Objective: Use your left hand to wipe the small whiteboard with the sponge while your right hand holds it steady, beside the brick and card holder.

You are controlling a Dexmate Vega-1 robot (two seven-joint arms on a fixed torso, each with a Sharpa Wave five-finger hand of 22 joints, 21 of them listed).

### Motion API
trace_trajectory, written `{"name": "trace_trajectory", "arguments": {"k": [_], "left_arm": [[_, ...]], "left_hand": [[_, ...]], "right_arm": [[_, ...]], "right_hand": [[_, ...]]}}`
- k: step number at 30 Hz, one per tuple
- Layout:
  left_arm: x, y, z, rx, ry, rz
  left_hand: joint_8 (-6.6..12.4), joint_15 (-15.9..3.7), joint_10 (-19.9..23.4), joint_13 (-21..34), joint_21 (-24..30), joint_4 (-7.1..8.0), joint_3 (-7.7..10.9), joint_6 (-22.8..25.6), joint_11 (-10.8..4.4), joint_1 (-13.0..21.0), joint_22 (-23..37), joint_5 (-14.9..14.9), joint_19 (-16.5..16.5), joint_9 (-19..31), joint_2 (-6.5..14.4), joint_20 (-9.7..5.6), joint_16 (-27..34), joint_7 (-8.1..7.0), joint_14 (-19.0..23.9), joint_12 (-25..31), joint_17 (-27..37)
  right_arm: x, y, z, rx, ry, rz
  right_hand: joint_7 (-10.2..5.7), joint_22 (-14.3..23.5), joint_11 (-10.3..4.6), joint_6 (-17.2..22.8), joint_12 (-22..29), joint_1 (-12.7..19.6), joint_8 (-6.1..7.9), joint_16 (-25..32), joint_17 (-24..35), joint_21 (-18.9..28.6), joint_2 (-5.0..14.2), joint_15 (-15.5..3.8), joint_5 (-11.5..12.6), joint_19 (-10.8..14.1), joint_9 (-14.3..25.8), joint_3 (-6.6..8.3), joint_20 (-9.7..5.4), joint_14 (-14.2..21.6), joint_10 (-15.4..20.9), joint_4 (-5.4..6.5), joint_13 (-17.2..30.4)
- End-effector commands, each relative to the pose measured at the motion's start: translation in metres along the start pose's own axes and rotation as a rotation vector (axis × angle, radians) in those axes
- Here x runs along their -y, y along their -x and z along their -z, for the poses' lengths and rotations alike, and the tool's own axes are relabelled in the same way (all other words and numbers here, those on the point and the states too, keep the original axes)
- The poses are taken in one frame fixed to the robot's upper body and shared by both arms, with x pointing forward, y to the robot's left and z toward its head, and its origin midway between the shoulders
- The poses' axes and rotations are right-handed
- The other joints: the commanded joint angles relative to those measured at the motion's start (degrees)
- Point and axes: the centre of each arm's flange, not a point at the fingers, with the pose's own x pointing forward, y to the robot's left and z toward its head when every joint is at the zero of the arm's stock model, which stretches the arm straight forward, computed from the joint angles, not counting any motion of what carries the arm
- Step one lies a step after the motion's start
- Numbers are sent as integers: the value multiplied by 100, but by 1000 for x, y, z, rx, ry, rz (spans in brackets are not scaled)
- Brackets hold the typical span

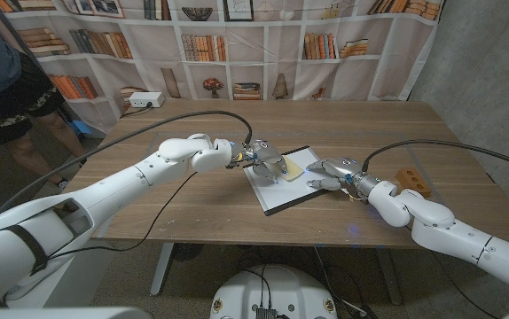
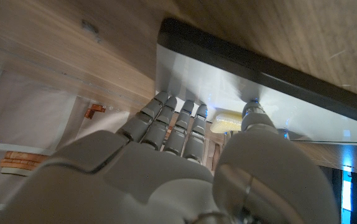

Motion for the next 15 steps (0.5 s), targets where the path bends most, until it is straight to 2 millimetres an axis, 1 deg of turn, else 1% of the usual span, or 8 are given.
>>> {"name": "trace_trajectory", "arguments": {"k": [1,2,3,7,10,15], "left_arm": [[5,17,1,-19,10,16],[5,17,1,-20,10,16],[6,22,2,-30,16,21],[7,30,3,-53,19,28],[5,36,4,-68,18,29],[3,43,5,-87,20,37]], "left_hand": [[-5,-476,4,16,-31,-8,31,15,-25,64,19,-4,-21,24,-9,-170,55,-21,-10,20,15],[-4,-475,5,16,-32,-9,32,17,-23,65,19,-3,-23,24,-9,-170,55,-21,-11,20,15],[-7,-475,7,16,-32,-11,34,9,-25,67,18,-3,-22,25,-9,-170,55,-30,-11,21,14],[-6,-471,-3,16,-33,-19,41,11,-19,77,18,0,-24,25,-8,-168,54,-25,-13,17,13],[-3,-478,-3,15,-35,-32,58,16,-19,99,18,4,-27,26,4,-165,51,-48,-19,18,12],[-3,-479,-10,15,-40,-50,78,13,-37,127,18,7,-38,26,15,-169,50,-44,-23,15,11]], "right_arm": [[-2,1,0,-6,-6,-4],[-2,1,0,-6,-6,-4],[-2,0,0,-6,-5,-4],[-1,-1,1,-2,-8,-6],[-1,-2,1,3,-8,-10],[0,-4,1,12,-4,-13]], "right_hand": [[12,36,61,48,16,-33,-10,10,1,19,-19,-444,-15,29,31,40,-429,20,52,-3,30],[13,36,61,45,16,-33,-11,10,1,19,-19,-444,-15,29,31,40,-429,21,52,-3,30],[14,36,60,47,15,-34,-10,10,1,19,-19,-443,-15,30,31,40,-429,21,52,-3,30],[17,36,62,48,16,-34,-10,11,1,19,-18,-451,-16,30,31,41,-430,23,53,-3,30],[18,36,60,48,14,-35,-10,10,1,18,-18,-447,-16,28,31,42,-429,22,50,-4,30],[18,36,58,48,13,-36,-10,12,1,19,-17,-445,-16,29,31,43,-429,27,49,-4,30]]}}
